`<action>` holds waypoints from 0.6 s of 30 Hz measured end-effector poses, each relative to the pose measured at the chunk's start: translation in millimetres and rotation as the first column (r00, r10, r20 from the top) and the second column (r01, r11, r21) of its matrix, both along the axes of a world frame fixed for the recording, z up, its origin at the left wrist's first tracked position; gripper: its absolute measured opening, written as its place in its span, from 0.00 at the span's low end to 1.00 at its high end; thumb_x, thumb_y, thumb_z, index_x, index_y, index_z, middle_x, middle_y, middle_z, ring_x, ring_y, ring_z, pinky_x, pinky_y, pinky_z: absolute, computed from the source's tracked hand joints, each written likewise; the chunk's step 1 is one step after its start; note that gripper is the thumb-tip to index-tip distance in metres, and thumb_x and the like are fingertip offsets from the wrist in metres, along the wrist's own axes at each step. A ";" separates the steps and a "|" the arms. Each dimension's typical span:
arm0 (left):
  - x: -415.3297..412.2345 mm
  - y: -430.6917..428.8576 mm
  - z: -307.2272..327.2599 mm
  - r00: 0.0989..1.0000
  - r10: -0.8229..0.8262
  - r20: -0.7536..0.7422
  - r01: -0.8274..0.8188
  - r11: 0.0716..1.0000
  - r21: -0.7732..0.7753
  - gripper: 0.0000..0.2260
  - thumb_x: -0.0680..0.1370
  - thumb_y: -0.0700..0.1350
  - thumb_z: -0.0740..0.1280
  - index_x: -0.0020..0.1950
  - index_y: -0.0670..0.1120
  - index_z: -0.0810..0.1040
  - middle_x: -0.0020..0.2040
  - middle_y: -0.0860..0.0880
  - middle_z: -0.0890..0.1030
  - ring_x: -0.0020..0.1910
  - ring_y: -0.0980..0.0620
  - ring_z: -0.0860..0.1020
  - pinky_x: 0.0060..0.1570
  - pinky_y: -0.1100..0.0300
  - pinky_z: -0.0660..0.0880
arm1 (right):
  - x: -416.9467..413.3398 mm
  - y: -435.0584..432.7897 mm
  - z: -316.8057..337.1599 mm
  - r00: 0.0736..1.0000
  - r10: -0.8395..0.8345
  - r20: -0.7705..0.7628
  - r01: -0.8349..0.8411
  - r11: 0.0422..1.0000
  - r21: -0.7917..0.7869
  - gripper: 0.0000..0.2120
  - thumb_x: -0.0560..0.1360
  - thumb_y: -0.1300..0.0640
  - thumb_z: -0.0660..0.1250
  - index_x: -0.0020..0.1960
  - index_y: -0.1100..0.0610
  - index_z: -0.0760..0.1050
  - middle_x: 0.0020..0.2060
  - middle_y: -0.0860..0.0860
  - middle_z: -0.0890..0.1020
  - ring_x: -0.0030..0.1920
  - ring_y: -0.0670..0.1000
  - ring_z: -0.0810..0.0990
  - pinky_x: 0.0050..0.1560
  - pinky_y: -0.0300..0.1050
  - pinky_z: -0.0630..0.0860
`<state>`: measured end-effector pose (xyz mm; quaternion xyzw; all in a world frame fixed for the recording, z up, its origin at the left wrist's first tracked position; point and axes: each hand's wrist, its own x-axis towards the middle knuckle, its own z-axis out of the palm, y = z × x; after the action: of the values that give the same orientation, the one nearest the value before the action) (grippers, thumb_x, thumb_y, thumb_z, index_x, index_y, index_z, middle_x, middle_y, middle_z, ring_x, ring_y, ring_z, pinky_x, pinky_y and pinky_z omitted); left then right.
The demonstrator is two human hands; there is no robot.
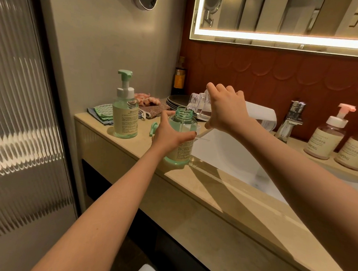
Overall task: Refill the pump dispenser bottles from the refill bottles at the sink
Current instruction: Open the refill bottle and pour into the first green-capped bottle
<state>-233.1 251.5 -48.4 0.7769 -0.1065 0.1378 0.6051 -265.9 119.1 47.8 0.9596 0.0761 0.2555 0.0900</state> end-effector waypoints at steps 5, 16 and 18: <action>0.3 0.1 -0.2 1.000 0.006 -0.001 -0.006 1.000 -0.008 0.33 0.66 0.46 0.76 0.64 0.50 0.61 0.61 0.47 0.72 0.59 0.47 0.71 0.54 0.55 0.70 | -0.9 0.0 0.8 1.000 -0.006 -0.001 0.006 1.000 -0.012 0.42 0.64 0.51 0.77 0.70 0.57 0.58 0.62 0.55 0.71 0.61 0.57 0.68 0.60 0.54 0.66; -1.0 0.1 0.6 1.000 0.003 -0.001 -0.003 1.000 -0.001 0.34 0.67 0.46 0.76 0.65 0.49 0.60 0.63 0.45 0.71 0.61 0.46 0.70 0.56 0.53 0.70 | 0.3 0.4 -0.1 1.000 -0.006 -0.002 0.005 1.000 -0.008 0.42 0.65 0.50 0.77 0.71 0.56 0.58 0.62 0.55 0.71 0.62 0.57 0.68 0.61 0.54 0.66; -1.2 0.1 0.6 1.000 0.003 0.000 -0.003 1.000 0.002 0.34 0.67 0.46 0.76 0.66 0.49 0.60 0.63 0.45 0.71 0.61 0.46 0.70 0.56 0.54 0.70 | 0.6 0.5 0.2 1.000 -0.004 -0.003 0.004 1.000 -0.007 0.42 0.65 0.50 0.77 0.71 0.56 0.58 0.62 0.55 0.71 0.61 0.57 0.68 0.62 0.54 0.66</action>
<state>-234.2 251.6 -47.8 0.7777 -0.1054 0.1386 0.6040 -265.4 119.6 48.1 0.9598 0.0751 0.2539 0.0937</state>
